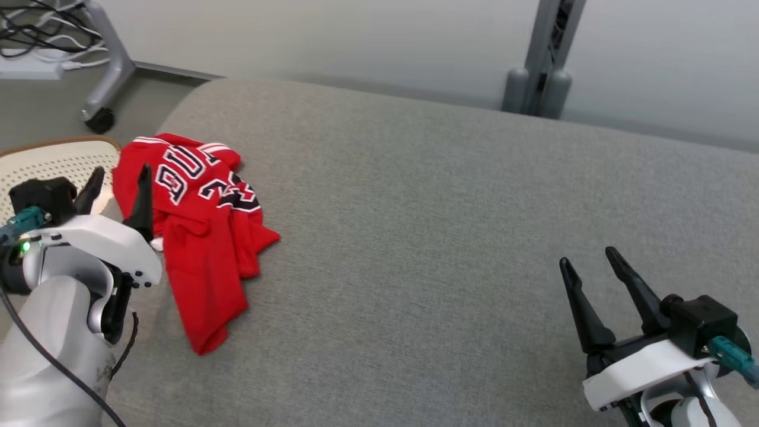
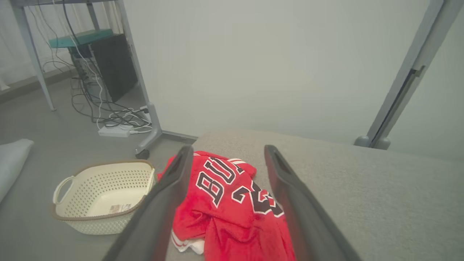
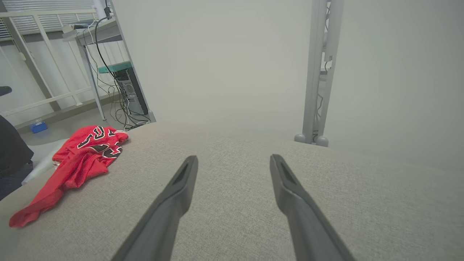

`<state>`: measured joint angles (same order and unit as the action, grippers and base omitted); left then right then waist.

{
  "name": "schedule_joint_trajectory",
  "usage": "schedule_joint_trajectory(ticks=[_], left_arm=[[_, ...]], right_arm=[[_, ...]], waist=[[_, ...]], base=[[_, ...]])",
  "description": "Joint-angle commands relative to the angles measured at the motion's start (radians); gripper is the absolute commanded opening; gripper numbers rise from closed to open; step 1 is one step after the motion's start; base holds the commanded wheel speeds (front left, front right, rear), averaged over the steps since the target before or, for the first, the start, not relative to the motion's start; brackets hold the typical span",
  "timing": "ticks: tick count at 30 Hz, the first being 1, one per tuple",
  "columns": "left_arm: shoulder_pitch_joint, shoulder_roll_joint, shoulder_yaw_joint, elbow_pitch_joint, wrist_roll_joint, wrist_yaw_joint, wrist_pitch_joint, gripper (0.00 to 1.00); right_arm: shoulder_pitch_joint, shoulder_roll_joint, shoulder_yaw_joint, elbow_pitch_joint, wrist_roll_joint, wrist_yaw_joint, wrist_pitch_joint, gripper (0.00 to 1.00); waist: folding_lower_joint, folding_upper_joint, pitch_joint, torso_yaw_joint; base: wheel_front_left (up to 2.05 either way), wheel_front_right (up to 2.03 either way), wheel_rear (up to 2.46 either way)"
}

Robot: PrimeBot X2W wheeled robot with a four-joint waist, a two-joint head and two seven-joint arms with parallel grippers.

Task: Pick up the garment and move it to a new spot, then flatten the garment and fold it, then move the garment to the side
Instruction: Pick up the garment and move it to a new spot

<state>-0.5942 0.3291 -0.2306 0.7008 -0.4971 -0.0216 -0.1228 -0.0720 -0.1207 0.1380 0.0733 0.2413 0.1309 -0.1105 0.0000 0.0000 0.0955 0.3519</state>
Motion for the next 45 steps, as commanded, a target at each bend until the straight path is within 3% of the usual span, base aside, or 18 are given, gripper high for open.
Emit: schedule_joint_trajectory(ticks=[1, 8, 12, 19, 20, 21, 22, 28, 34, 41, 45], left_arm=[[-0.025, -0.008, 0.003, 0.042, -0.017, -0.012, 0.007, 1.0], [-0.083, -0.065, 0.015, 0.306, -0.077, -0.038, 0.079, 1.0], [-0.104, -0.086, 0.024, 0.412, -0.103, -0.048, 0.104, 1.0], [-0.112, -0.115, 0.031, 0.548, -0.149, -0.062, 0.246, 1.0], [-0.112, -0.118, 0.03, 0.556, -0.15, -0.064, 0.262, 0.87], [-0.116, -0.119, 0.032, 0.559, -0.153, -0.066, 0.254, 0.37], [-0.12, -0.115, 0.034, 0.56, -0.156, -0.068, 0.237, 0.0], [-0.145, -0.066, 0.098, 0.527, -0.209, -0.082, 0.07, 0.0], [-0.154, -0.007, 0.102, 0.484, -0.188, -0.074, -0.09, 0.0], [-0.114, 0.02, 0.098, 0.355, -0.136, -0.007, -0.137, 0.0], [-0.013, 0.022, 0.106, 0.144, -0.085, 0.059, -0.141, 0.0]], right_arm=[[-0.011, -0.012, -0.004, -0.01, 0.007, 0.0, 0.006, 1.0], [-0.046, -0.05, 0.01, -0.044, 0.017, 0.0, 0.023, 1.0], [-0.058, -0.067, 0.008, -0.051, 0.025, 0.0, 0.027, 1.0], [-0.092, -0.078, 0.028, -0.051, 0.034, 0.0, 0.025, 1.0], [-0.096, -0.079, 0.032, -0.049, 0.034, 0.0, 0.023, 1.0], [-0.102, -0.081, 0.032, -0.048, 0.036, 0.0, 0.021, 1.0], [-0.105, -0.081, 0.032, -0.045, 0.038, 0.0, 0.019, 1.0], [-0.089, -0.064, 0.023, -0.024, 0.046, 0.0, -0.01, 1.0], [-0.067, -0.039, 0.015, -0.009, 0.035, 0.0, -0.026, 1.0], [-0.036, -0.008, -0.001, -0.002, 0.022, 0.0, -0.036, 1.0], [-0.015, 0.012, -0.013, 0.004, 0.018, 0.0, -0.042, 1.0]], waist=[[0.0, 0.0, 0.043, -0.037], [0.0, 0.0, 0.14, -0.088], [0.0, 0.0, 0.171, -0.1], [0.0, 0.0, 0.212, -0.116], [0.0, 0.0, 0.215, -0.118], [0.0, 0.0, 0.218, -0.118], [0.0, 0.0, 0.219, -0.118], [0.0, 0.0, 0.169, -0.119], [0.0, 0.0, 0.102, -0.12], [0.0, 0.0, 0.032, -0.117], [0.0, 0.0, -0.016, -0.137]], base=[[0.0, 0.0, 0.0], [0.0, 0.0, 0.0], [0.0, 0.0, 0.0], [0.0, 0.0, 0.0], [0.0, 0.0, 0.0], [0.0, 0.0, 0.0], [0.0, 0.0, 0.0], [0.0, 0.0, 0.0], [0.0, 0.0, 0.0], [0.0, 0.0, 0.0], [0.0, 0.0, 0.0]])
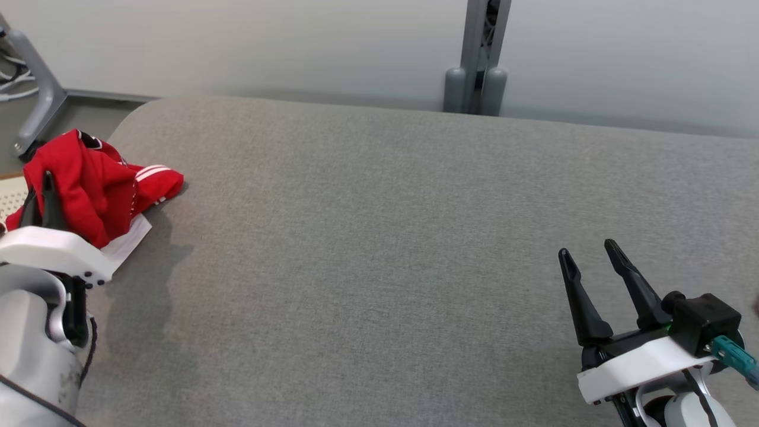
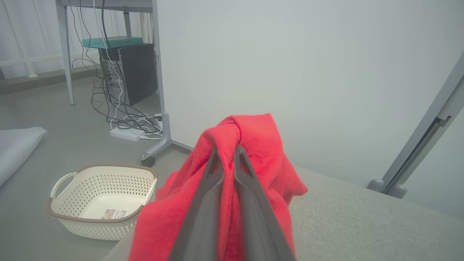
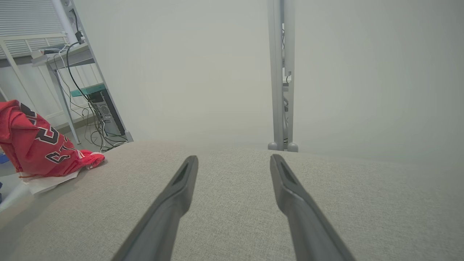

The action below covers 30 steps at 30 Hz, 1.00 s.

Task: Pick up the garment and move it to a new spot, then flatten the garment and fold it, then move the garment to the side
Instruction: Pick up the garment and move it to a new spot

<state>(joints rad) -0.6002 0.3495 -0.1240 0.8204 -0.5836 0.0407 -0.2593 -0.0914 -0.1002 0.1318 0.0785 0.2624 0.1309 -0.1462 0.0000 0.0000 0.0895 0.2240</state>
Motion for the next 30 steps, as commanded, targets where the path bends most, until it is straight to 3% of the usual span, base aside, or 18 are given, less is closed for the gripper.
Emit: schedule_joint_trajectory(ticks=[1, 7, 12, 17, 23, 30], left_arm=[[0.023, -0.003, 0.001, -0.025, 0.009, 0.011, -0.004, 0.0], [0.247, -0.007, -0.002, -0.369, 0.044, 0.127, 0.013, 0.0], [0.472, -0.01, -0.035, -0.685, 0.079, 0.234, 0.105, 0.0], [0.593, -0.022, -0.104, -0.877, 0.112, 0.29, 0.197, 0.0], [0.579, -0.029, -0.168, -0.94, 0.139, 0.285, 0.247, 0.0], [0.432, -0.071, -0.284, -0.918, 0.173, 0.21, 0.286, 0.0]], right_arm=[[0.008, -0.004, -0.008, 0.0, -0.002, 0.0, -0.007, 1.0], [0.016, 0.011, 0.005, 0.005, -0.02, 0.0, -0.01, 1.0], [0.038, 0.015, 0.016, 0.005, -0.026, 0.0, 0.0, 1.0], [0.039, 0.008, 0.006, -0.015, -0.036, 0.0, 0.011, 1.0], [0.019, -0.001, 0.008, -0.026, -0.037, 0.0, 0.019, 1.0], [-0.014, -0.001, -0.02, -0.033, -0.023, 0.0, -0.001, 1.0]], waist=[[0.0, 0.0, -0.018, -0.018], [0.0, 0.0, -0.053, -0.101], [0.0, 0.0, -0.074, -0.192], [0.0, 0.0, -0.069, -0.286], [0.0, 0.0, -0.044, -0.401], [0.0, 0.0, 0.034, -0.501]], base=[[0.0, 0.0, 0.0], [0.0, 0.0, 0.0], [0.0, 0.0, 0.0], [0.0, 0.0, 0.0], [0.0, 0.0, 0.0], [0.0, 0.0, 0.0]])
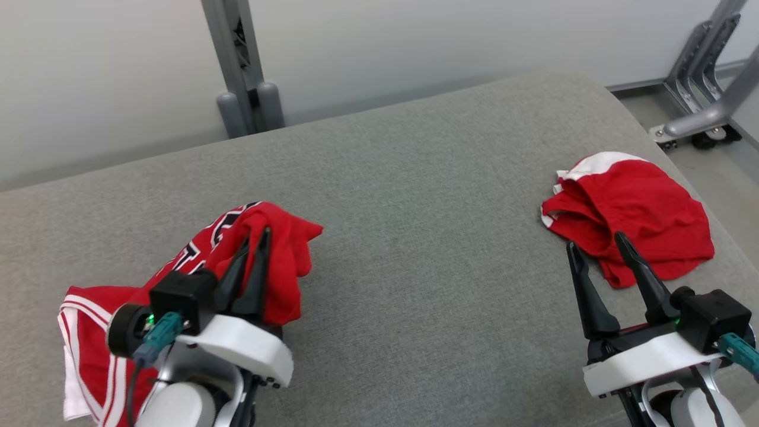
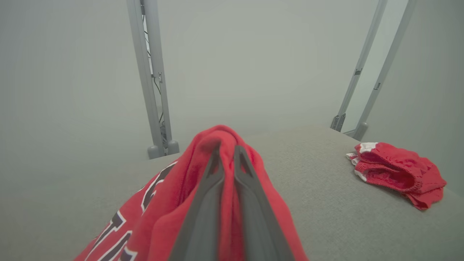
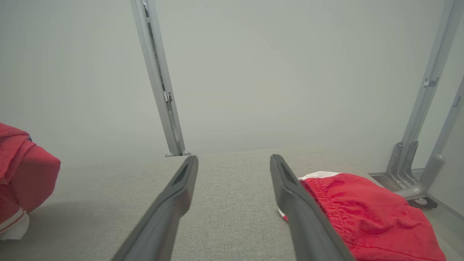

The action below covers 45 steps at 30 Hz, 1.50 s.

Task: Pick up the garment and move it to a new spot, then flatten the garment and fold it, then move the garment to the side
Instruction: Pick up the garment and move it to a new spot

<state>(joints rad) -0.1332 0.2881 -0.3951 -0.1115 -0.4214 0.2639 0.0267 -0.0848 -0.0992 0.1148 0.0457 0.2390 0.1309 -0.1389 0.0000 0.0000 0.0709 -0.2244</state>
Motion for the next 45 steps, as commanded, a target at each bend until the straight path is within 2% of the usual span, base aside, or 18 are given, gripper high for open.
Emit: schedule_joint_trajectory(ticks=[1, 5, 7, 12, 13, 14, 15, 16, 22, 26, 32, 38, 41, 45], left_arm=[[-0.059, -0.015, -0.031, 0.025, 0.016, -0.025, 0.004, 0.0], [-0.148, -0.056, -0.101, 0.092, 0.036, -0.072, 0.023, 0.0], [-0.17, -0.064, -0.112, 0.117, 0.042, -0.081, 0.026, 0.0], [-0.246, -0.11, -0.155, 0.266, 0.03, -0.127, 0.022, 0.0], [-0.256, -0.115, -0.161, 0.301, 0.033, -0.135, 0.02, 0.05], [-0.264, -0.123, -0.165, 0.333, 0.026, -0.145, 0.016, 0.27], [-0.269, -0.135, -0.166, 0.36, 0.015, -0.154, 0.01, 0.75], [-0.277, -0.137, -0.171, 0.389, 0.019, -0.163, 0.003, 1.0], [-0.289, -0.178, -0.178, 0.459, 0.001, -0.189, -0.097, 1.0], [-0.257, -0.182, -0.164, 0.433, -0.003, -0.174, -0.177, 1.0], [-0.208, -0.136, -0.079, 0.341, -0.008, -0.112, -0.255, 1.0], [-0.136, -0.069, 0.031, 0.253, -0.02, -0.056, -0.28, 1.0], [-0.099, -0.039, 0.081, 0.215, -0.036, -0.047, -0.286, 1.0], [-0.057, -0.004, 0.139, 0.182, -0.048, -0.064, -0.289, 1.0]], right_arm=[[-0.024, -0.001, -0.006, 0.003, -0.002, 0.0, -0.013, 1.0], [-0.048, 0.003, -0.003, 0.022, 0.005, 0.0, -0.034, 1.0], [-0.055, 0.003, -0.004, 0.025, 0.005, 0.0, -0.036, 1.0], [-0.077, 0.008, -0.009, 0.051, 0.011, 0.0, -0.062, 1.0], [-0.08, 0.01, -0.008, 0.055, 0.013, 0.0, -0.065, 1.0], [-0.084, 0.012, -0.007, 0.06, 0.015, 0.0, -0.07, 1.0], [-0.087, 0.014, -0.007, 0.064, 0.016, 0.0, -0.074, 1.0], [-0.089, 0.014, -0.007, 0.07, 0.02, 0.0, -0.077, 1.0], [-0.089, 0.012, -0.015, 0.092, 0.019, 0.0, -0.089, 1.0], [-0.087, 0.005, -0.021, 0.095, 0.014, 0.0, -0.092, 1.0], [-0.069, -0.003, -0.036, 0.088, -0.001, 0.0, -0.084, 1.0], [-0.047, -0.009, -0.035, 0.083, -0.02, 0.0, -0.065, 1.0], [-0.04, -0.011, -0.039, 0.08, -0.025, 0.0, -0.055, 1.0], [-0.028, -0.015, -0.035, 0.083, -0.032, 0.0, -0.044, 1.0]], waist=[[0.0, 0.0, 0.066, -0.068], [0.0, 0.0, 0.114, -0.121], [0.0, 0.0, 0.127, -0.131], [0.0, 0.0, 0.173, -0.165], [0.0, 0.0, 0.179, -0.169], [0.0, 0.0, 0.184, -0.172], [0.0, 0.0, 0.186, -0.172], [0.0, 0.0, 0.187, -0.171], [0.0, 0.0, 0.178, -0.125], [0.0, 0.0, 0.156, -0.074], [0.0, 0.0, 0.118, 0.019], [0.0, 0.0, 0.075, 0.09], [0.0, 0.0, 0.055, 0.115], [0.0, 0.0, 0.033, 0.136]], base=[[0.0, 0.0, 0.0], [0.0, 0.0, 0.0], [0.0, 0.0, 0.0], [0.0, 0.0, 0.0], [0.0, 0.0, 0.0], [0.0, 0.0, 0.0], [0.0, 0.0, 0.0], [0.0, 0.0, 0.0], [0.0, 0.0, 0.0], [0.0, 0.0, 0.0], [0.0, 0.0, 0.0], [0.0, 0.0, 0.0], [0.0, 0.0, 0.0], [0.0, 0.0, 0.0]])
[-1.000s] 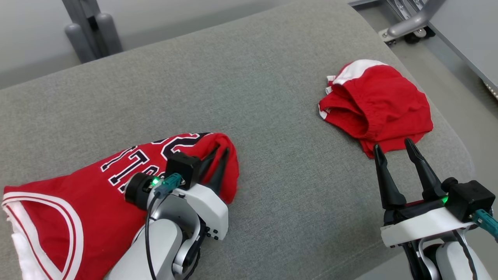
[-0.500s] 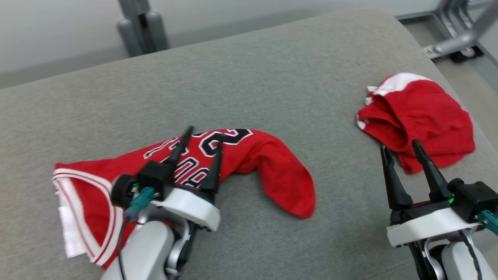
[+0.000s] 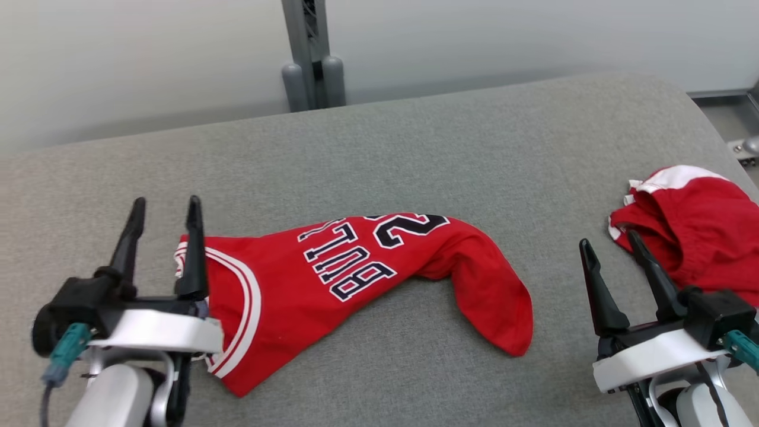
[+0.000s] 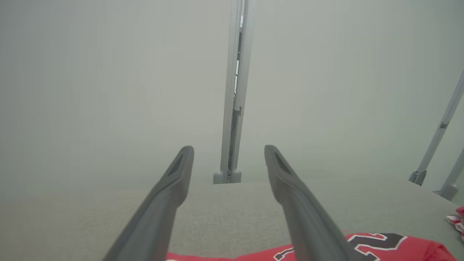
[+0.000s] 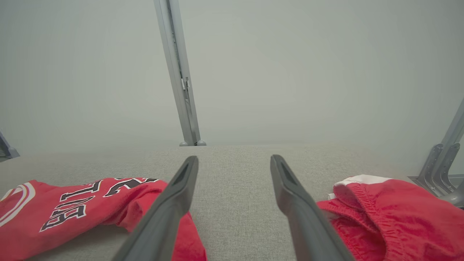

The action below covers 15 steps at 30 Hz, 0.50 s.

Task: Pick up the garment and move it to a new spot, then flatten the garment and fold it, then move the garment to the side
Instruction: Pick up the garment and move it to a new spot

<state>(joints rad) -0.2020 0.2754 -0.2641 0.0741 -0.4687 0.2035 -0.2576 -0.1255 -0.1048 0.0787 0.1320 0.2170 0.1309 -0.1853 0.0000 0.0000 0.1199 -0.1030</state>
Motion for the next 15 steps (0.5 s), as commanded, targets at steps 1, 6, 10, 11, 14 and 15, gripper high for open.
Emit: schedule_joint_trajectory(ticks=[1, 6, 10, 11, 14, 15], left_arm=[[0.019, 0.016, 0.021, -0.008, -0.005, -0.013, -0.005, 1.0], [0.052, 0.036, 0.068, -0.013, -0.012, -0.05, -0.006, 1.0], [0.093, 0.058, 0.114, 0.011, -0.018, -0.102, -0.006, 1.0], [0.104, 0.058, 0.125, 0.019, -0.023, -0.116, -0.006, 1.0], [0.142, 0.068, 0.152, 0.032, -0.018, -0.142, -0.006, 1.0], [0.157, 0.069, 0.156, 0.031, -0.01, -0.143, -0.006, 1.0]], right_arm=[[0.013, -0.011, 0.004, -0.002, -0.009, 0.0, 0.006, 1.0], [0.024, -0.014, 0.009, 0.004, -0.009, 0.0, 0.01, 1.0], [0.033, -0.018, 0.014, 0.015, -0.005, 0.0, 0.014, 1.0], [0.033, -0.019, 0.015, 0.019, -0.004, 0.0, 0.016, 1.0], [0.048, -0.021, 0.017, 0.028, -0.002, 0.0, 0.017, 1.0], [0.053, -0.021, 0.018, 0.031, -0.003, 0.0, 0.018, 1.0]], waist=[[0.0, 0.0, -0.02, 0.019], [0.0, 0.0, -0.041, 0.028], [0.0, 0.0, -0.061, 0.029], [0.0, 0.0, -0.067, 0.028], [0.0, 0.0, -0.088, 0.027], [0.0, 0.0, -0.096, 0.026]], base=[[0.0, 0.0, 0.0], [0.0, 0.0, 0.0], [0.0, 0.0, 0.0], [0.0, 0.0, 0.0], [0.0, 0.0, 0.0], [0.0, 0.0, 0.0]])
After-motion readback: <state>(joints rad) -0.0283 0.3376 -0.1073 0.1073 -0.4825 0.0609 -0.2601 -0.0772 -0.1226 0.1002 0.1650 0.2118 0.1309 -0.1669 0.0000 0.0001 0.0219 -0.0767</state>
